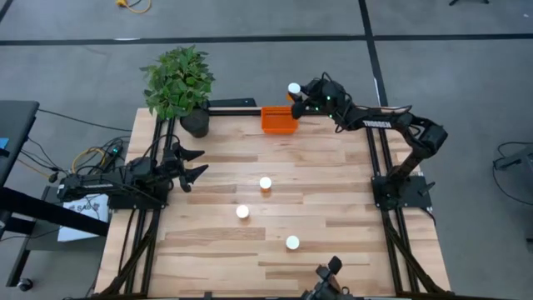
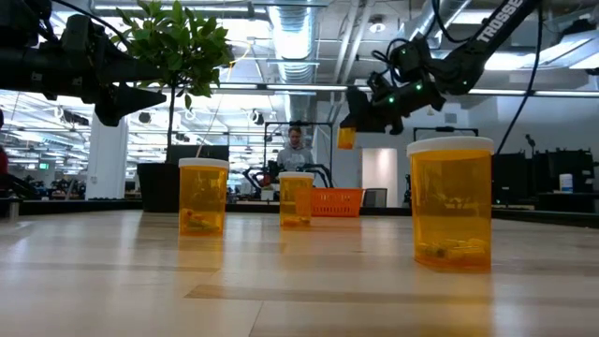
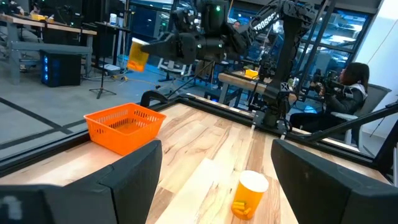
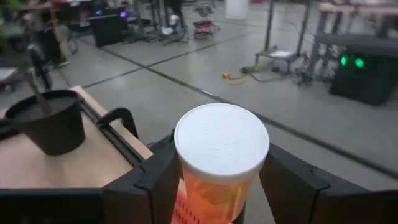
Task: Pick and place pill bottles into a basket
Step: Put the orange pill bottle into the orange bin
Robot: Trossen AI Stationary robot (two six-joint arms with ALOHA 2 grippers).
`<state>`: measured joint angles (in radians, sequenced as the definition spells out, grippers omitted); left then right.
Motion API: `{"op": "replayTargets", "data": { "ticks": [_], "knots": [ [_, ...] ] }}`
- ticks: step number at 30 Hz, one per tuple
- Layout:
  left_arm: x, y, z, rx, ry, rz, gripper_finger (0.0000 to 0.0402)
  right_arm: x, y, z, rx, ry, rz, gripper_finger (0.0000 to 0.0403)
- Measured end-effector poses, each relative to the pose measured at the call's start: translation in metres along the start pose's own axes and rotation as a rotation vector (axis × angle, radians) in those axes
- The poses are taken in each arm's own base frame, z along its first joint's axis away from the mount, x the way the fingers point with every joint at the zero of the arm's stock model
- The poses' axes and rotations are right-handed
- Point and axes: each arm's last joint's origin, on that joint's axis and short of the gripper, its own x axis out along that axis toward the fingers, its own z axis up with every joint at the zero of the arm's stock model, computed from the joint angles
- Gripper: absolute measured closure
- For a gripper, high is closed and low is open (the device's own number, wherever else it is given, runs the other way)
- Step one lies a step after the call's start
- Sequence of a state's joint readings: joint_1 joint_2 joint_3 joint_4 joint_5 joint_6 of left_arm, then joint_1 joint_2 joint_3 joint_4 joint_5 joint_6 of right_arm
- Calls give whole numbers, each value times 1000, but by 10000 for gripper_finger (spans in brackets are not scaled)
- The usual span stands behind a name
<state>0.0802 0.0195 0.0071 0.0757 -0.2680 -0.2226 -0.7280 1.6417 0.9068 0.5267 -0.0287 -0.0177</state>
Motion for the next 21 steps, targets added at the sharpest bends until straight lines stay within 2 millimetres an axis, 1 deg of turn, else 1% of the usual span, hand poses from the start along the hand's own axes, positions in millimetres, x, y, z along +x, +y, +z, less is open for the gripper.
{"op": "replayTargets", "data": {
  "ticks": [5, 10, 15, 21],
  "knots": [
    [0, 0, 0, -1, 0, 0, 109, 4, -10, 16, -105, -11, 70, 205],
    [0, 0, 0, -2, 0, 0, 109, 4, -22, 23, -102, 13, 142, 206],
    [0, 0, 0, -8, 0, 0, 109, 3, -31, 17, -102, 62, 168, 205],
    [0, 0, 0, -9, 0, 0, 109, 17, -29, -12, -100, 166, 235, 208]
  ]
}}
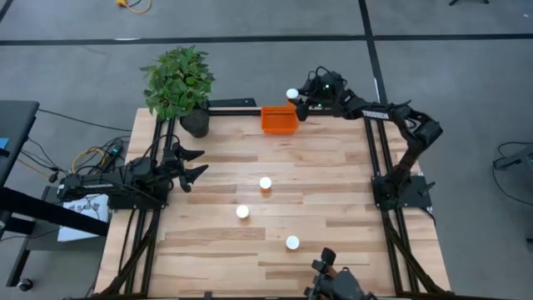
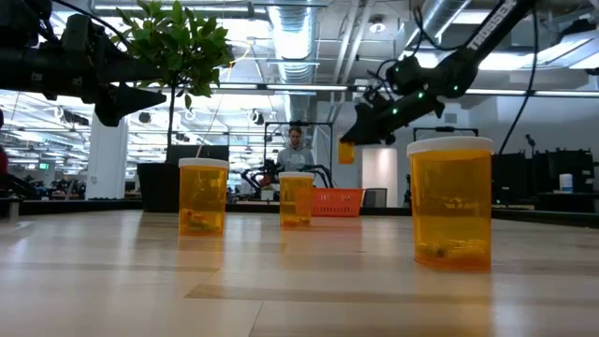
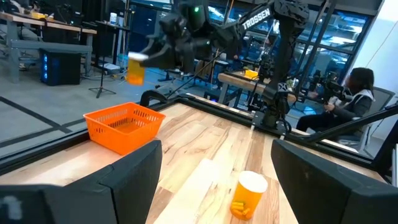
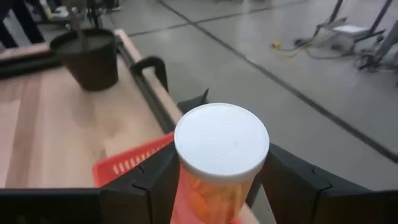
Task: Pick and place pill bottles into a basket
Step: Put the orange pill bottle into the orange bin
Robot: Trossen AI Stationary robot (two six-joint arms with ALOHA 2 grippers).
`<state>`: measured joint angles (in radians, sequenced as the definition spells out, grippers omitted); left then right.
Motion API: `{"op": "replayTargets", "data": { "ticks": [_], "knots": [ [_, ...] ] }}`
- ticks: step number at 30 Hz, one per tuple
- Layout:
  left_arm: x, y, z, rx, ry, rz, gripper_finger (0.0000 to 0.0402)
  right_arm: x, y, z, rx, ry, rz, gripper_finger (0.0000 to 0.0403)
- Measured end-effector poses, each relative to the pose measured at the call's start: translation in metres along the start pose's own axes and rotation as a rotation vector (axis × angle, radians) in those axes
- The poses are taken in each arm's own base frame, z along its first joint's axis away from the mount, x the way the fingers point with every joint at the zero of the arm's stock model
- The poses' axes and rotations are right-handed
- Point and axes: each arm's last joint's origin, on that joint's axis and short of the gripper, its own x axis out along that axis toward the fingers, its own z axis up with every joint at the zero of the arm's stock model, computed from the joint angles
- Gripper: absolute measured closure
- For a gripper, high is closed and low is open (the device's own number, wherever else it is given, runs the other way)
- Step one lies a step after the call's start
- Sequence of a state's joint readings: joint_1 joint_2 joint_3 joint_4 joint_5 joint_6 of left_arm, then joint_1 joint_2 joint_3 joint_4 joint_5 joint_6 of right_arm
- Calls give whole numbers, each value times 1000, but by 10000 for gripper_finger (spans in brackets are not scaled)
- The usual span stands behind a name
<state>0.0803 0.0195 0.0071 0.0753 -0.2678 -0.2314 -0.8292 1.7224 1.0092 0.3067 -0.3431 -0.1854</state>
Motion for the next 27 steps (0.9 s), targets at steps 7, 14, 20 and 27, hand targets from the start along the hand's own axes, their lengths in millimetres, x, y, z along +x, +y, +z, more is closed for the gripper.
{"op": "replayTargets", "data": {
  "ticks": [7, 14, 20, 27],
  "knots": [
    [0, 0, 0, 0, 0, 0, 109, 20, 8, -17, -25, 32, 33, 208],
    [0, 0, 0, 0, 0, 0, 109, 24, 6, -26, -33, 65, 36, 208],
    [0, 0, 0, 0, 0, 0, 109, 24, 6, -30, -30, 109, 43, 206],
    [0, 0, 0, 0, 1, 0, 109, 23, 7, -33, -46, 131, 50, 208]
  ]
}}
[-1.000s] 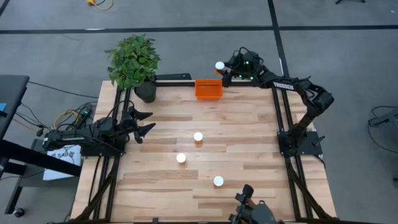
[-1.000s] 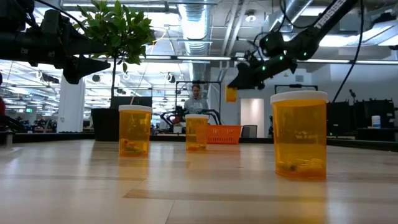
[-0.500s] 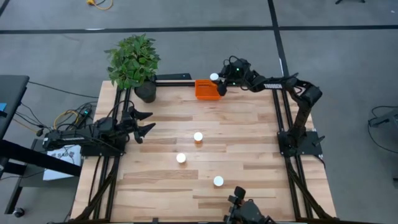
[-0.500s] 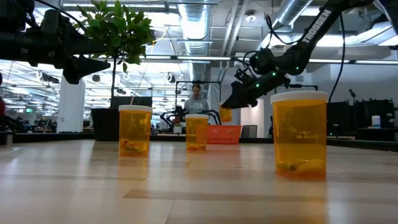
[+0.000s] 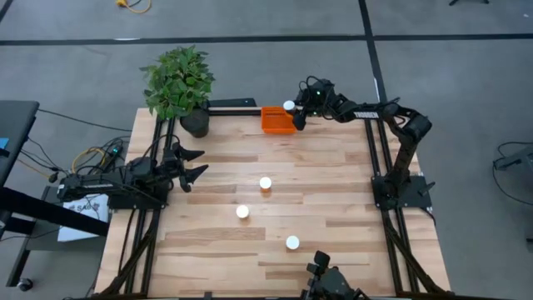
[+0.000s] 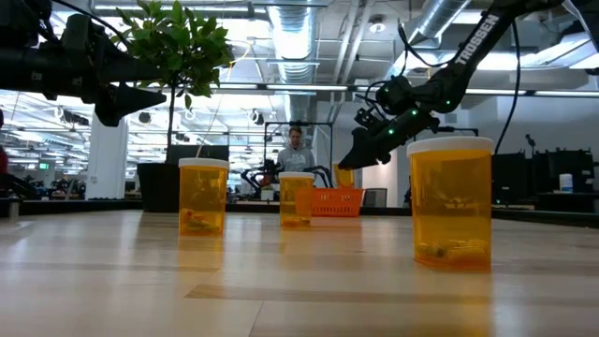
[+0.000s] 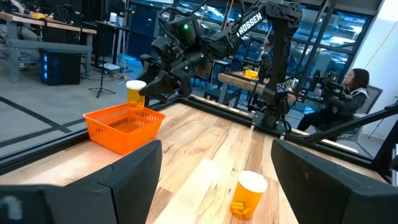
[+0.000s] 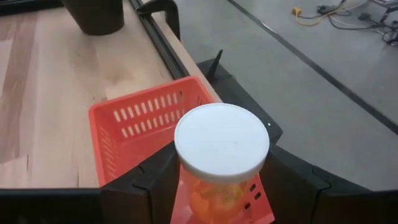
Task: Pick and place pill bottles into a basket
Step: Put the orange pill bottle into the orange bin
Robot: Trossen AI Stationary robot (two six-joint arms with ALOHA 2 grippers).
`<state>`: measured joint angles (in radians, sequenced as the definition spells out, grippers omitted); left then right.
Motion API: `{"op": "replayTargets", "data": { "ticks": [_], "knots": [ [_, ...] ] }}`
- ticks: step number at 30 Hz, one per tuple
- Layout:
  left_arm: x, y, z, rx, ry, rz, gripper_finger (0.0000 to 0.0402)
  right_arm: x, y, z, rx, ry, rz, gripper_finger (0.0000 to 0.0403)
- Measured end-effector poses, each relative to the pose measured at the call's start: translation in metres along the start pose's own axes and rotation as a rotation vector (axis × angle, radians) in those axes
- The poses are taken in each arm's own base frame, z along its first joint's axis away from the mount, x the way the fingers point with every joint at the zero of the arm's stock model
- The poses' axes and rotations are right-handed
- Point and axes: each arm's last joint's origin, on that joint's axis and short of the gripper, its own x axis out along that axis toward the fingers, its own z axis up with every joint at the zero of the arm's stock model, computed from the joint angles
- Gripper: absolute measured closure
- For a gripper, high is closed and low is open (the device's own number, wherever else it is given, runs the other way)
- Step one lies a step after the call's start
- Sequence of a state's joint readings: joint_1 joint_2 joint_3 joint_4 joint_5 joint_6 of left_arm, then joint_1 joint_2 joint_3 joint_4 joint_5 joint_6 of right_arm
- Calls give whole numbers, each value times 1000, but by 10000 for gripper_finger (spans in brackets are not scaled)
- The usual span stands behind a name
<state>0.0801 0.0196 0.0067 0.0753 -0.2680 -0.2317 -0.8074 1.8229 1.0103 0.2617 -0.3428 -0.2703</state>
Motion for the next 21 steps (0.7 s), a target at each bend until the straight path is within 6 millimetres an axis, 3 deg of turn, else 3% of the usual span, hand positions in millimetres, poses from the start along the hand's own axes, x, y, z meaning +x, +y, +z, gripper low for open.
{"op": "replayTargets", "data": {
  "ticks": [13, 17, 21],
  "knots": [
    [0, 0, 0, 0, 0, 0, 109, 7, 14, 3, -58, -21, 54, 205],
    [0, 0, 0, -8, 0, 0, 109, 15, 11, -11, -26, 35, 51, 206],
    [0, 0, 0, -27, -1, 0, 109, 17, 7, -6, -19, 22, 23, 204]
  ]
}}
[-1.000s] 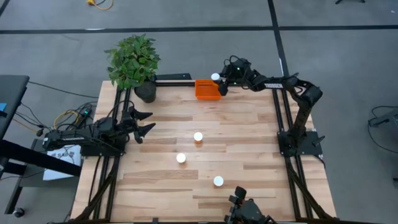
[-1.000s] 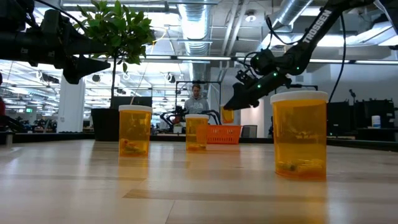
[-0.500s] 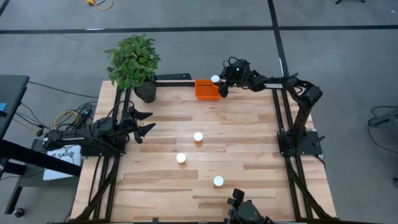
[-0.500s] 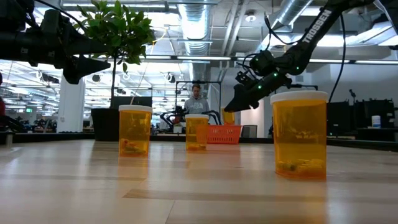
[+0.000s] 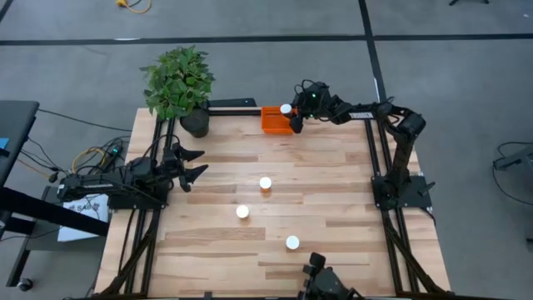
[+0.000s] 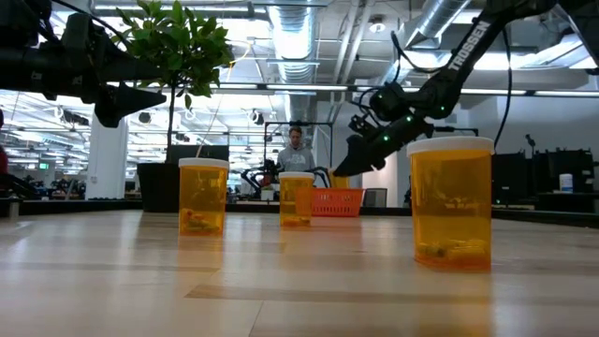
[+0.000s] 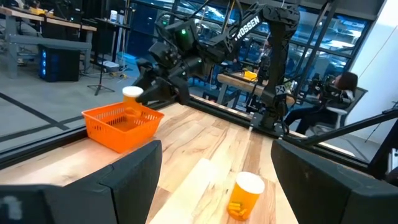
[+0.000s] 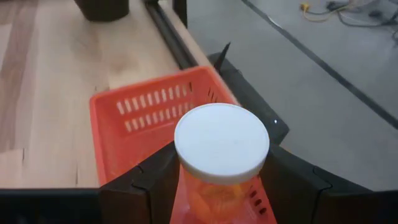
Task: Pick and place pill bottles into a basket
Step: Put the orange pill bottle into the orange bin
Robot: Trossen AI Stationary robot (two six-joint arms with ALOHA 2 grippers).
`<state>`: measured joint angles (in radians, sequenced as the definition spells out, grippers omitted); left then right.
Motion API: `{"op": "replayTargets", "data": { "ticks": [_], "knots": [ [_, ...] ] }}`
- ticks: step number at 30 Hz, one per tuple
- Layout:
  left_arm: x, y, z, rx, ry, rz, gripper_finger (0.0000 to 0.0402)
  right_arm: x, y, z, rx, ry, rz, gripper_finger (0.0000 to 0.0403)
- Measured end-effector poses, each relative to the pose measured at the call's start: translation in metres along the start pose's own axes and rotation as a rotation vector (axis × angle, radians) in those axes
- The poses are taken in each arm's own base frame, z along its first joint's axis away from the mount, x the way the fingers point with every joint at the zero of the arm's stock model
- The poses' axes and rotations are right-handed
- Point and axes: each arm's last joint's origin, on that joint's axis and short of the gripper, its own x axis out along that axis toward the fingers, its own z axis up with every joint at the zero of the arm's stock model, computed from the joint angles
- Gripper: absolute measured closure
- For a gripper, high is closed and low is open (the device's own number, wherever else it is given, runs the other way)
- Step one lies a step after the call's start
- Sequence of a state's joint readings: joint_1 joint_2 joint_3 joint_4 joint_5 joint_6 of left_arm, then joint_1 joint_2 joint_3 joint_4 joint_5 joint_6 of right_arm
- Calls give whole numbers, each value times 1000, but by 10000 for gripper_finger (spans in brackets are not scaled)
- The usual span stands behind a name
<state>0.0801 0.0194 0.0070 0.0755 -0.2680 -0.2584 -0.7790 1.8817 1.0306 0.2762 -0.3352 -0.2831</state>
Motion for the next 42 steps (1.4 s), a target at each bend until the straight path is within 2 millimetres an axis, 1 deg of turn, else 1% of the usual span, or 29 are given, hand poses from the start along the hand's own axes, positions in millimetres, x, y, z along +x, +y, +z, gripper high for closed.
{"op": "replayTargets", "data": {
  "ticks": [11, 22, 42],
  "knots": [
    [0, 0, 0, -10, 0, 0, 109, 0, -4, -2, 32, 10, -13, 205],
    [0, 0, 0, -10, 0, 0, 109, -1, -7, -2, 74, 14, -65, 202],
    [0, 0, 0, -14, 0, 0, 109, -1, -6, -4, 61, 27, -55, 202]
  ]
}}
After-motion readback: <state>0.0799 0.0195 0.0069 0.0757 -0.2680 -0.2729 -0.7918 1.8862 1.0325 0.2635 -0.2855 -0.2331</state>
